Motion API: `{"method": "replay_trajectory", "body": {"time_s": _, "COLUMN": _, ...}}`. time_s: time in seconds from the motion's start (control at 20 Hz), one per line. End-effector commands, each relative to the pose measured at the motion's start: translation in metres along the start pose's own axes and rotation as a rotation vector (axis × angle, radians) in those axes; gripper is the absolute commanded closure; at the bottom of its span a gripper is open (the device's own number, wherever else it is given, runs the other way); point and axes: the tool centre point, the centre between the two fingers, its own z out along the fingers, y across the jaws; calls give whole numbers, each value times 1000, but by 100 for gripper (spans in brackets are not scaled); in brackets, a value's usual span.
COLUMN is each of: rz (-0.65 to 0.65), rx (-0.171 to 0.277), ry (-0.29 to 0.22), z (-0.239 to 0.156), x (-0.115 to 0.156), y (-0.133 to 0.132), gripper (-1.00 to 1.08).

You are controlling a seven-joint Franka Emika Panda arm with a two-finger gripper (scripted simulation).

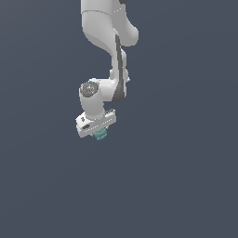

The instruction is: Pick up the object and move it to a goal position.

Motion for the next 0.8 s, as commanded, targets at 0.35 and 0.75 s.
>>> {"method": "replay_trajectory", "body": {"time_s": 0.35, "rz": 0, "rx": 0, "ry": 0, "z": -6, "x": -74, "y": 24, "gripper": 108}}
{"method": "replay_trajectory", "body": {"time_s": 0.75, "rz": -1, "rx": 0, "ry": 0, "z": -8, "x": -94, "y": 32, "gripper": 108}}
